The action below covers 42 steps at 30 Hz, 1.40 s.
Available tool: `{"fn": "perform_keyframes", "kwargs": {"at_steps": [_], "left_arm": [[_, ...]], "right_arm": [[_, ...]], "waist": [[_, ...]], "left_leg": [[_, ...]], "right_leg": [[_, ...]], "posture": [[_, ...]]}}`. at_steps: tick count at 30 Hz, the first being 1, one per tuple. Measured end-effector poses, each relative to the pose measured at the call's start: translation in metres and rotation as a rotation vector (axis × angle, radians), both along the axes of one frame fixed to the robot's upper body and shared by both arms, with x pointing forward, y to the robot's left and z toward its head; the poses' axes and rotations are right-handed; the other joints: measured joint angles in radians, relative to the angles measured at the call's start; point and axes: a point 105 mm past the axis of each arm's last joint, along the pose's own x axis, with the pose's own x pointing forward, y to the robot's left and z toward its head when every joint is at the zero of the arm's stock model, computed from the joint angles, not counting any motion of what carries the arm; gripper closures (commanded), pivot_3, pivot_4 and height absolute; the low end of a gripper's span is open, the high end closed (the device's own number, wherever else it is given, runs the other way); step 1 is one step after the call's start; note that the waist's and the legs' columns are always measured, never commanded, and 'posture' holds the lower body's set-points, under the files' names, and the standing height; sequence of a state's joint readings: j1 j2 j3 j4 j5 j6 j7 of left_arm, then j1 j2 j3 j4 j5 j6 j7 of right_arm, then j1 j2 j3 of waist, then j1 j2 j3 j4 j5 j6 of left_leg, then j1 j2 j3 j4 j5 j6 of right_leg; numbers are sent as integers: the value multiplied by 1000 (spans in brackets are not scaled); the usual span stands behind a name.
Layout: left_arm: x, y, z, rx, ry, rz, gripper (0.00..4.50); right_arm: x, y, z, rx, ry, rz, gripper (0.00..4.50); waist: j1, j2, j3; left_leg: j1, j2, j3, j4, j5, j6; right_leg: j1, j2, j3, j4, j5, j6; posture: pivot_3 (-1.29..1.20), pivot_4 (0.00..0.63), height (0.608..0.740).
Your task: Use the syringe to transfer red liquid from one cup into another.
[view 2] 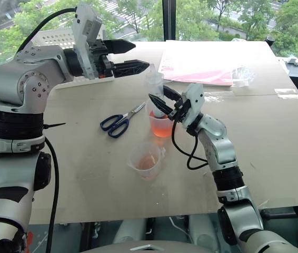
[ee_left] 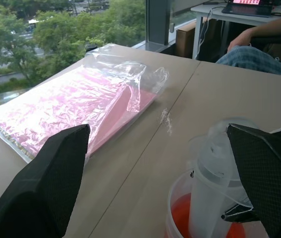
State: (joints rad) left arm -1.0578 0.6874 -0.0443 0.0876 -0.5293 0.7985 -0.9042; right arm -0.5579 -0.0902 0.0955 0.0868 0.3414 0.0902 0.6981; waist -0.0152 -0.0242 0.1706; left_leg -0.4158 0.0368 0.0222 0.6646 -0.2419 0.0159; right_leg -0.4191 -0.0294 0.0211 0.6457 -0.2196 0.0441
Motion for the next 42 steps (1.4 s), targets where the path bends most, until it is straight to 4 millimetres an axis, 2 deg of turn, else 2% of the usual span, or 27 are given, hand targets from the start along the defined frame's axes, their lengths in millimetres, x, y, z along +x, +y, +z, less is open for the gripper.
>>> {"fn": "perform_keyframes", "kwargs": {"at_steps": [9,10,12,18,19,42], "left_arm": [[-2,-9,-9,51,-15,-44,0],[-1,-9,-9,52,-17,-44,502],[-1,-11,-9,51,-27,-49,1161],[-3,-27,-10,26,-42,-109,4241],[-4,-29,-10,21,-43,-119,4500],[5,-30,1,7,-89,-155,4500]], "right_arm": [[-4,5,4,20,26,37,3150],[-4,5,4,19,29,39,3150],[-6,4,3,8,22,49,3150],[-5,1,6,15,17,42,3153],[-4,0,7,16,14,38,3153],[2,-6,6,-42,-5,-12,3159]], "waist": [[0,0,0],[0,0,0],[2,0,0],[1,0,0],[1,0,0],[1,0,0]], "left_leg": [[0,0,0,0,0,0],[0,0,0,0,0,0],[0,0,0,0,0,0],[0,0,0,0,0,0],[0,0,0,0,0,0],[0,0,0,0,0,0]], "right_leg": [[0,0,0,0,0,0],[0,0,0,0,0,0],[0,0,0,0,0,0],[0,0,0,0,0,0],[0,0,0,0,0,0],[0,0,0,0,0,0]], "posture": [[0,150,740],[0,150,740],[0,150,740],[0,150,740],[0,150,740],[0,150,740]]}}
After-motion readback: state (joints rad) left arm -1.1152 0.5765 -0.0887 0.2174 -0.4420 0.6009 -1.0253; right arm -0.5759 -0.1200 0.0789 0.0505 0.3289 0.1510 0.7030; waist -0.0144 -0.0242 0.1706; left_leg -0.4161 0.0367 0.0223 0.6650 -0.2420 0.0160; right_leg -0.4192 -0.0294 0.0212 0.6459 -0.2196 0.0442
